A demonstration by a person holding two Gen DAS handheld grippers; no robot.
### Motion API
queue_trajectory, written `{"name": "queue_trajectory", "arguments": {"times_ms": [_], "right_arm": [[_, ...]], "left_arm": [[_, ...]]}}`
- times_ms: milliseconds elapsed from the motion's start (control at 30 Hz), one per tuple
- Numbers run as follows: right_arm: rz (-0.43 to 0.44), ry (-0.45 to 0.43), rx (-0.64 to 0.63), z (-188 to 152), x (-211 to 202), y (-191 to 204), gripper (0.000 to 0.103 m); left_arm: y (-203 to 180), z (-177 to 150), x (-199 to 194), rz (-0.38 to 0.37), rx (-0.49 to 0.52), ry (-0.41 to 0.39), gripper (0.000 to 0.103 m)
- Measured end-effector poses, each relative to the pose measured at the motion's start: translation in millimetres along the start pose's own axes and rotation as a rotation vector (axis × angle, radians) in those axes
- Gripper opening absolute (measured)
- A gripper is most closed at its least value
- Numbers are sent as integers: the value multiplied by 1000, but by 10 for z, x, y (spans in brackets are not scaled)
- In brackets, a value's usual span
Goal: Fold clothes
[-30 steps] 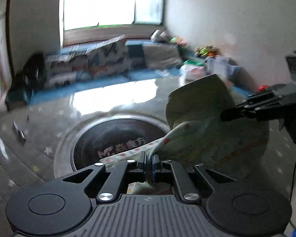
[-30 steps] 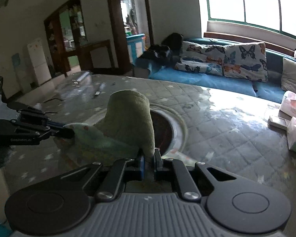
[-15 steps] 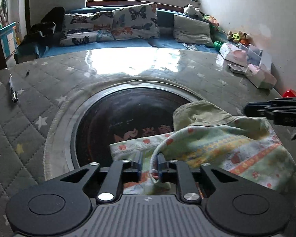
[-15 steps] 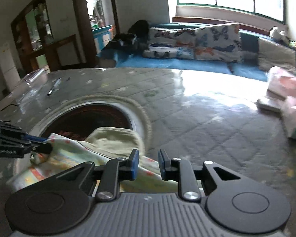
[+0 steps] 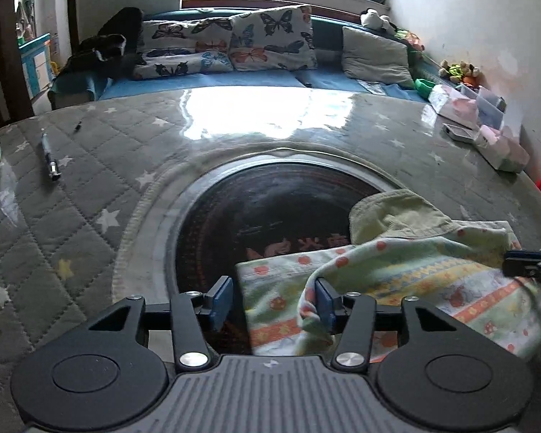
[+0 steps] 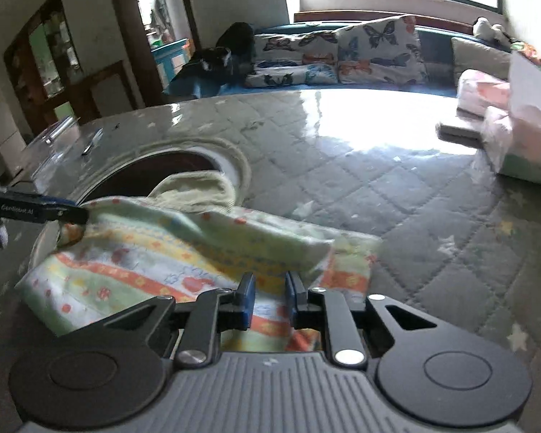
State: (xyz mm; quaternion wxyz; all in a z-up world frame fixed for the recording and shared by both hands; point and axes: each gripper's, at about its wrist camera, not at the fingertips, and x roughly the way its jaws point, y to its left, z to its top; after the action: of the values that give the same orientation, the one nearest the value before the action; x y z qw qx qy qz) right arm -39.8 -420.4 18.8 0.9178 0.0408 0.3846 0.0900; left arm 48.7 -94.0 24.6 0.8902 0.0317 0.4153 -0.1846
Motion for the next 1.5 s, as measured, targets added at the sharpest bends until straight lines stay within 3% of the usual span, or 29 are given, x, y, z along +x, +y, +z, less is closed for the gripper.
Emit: {"name": "queue_trajectory", "arguments": {"times_ms": [233, 333, 467, 567, 700, 1033, 1200, 1500], "right_arm": [[5, -26, -12, 150, -17, 48, 19], [29, -21, -2, 183, 83, 93, 20], [24, -10, 8, 211, 293, 139, 20], [10, -16, 18, 259, 342, 154, 20], [7, -27, 11, 301, 331, 219, 20], [30, -19, -40, 345, 402, 420, 24], [58, -34, -100, 313, 202, 568, 29], [92, -50, -247, -65, -196, 988, 36]], "left_arm": [[216, 84, -80, 83, -88, -20, 53], [183, 96, -191, 44, -107, -53, 51], [-97, 95, -263, -63, -75, -70, 46], [-339, 100, -197, -142, -49, -54, 38], [-565, 114, -30, -202, -37, -36, 37], [-542, 114, 317, -178, -86, 4, 37], [-565, 16, 75, -210, -75, -23, 37], [-729, -408, -403, -251, -7, -67, 37]]}}
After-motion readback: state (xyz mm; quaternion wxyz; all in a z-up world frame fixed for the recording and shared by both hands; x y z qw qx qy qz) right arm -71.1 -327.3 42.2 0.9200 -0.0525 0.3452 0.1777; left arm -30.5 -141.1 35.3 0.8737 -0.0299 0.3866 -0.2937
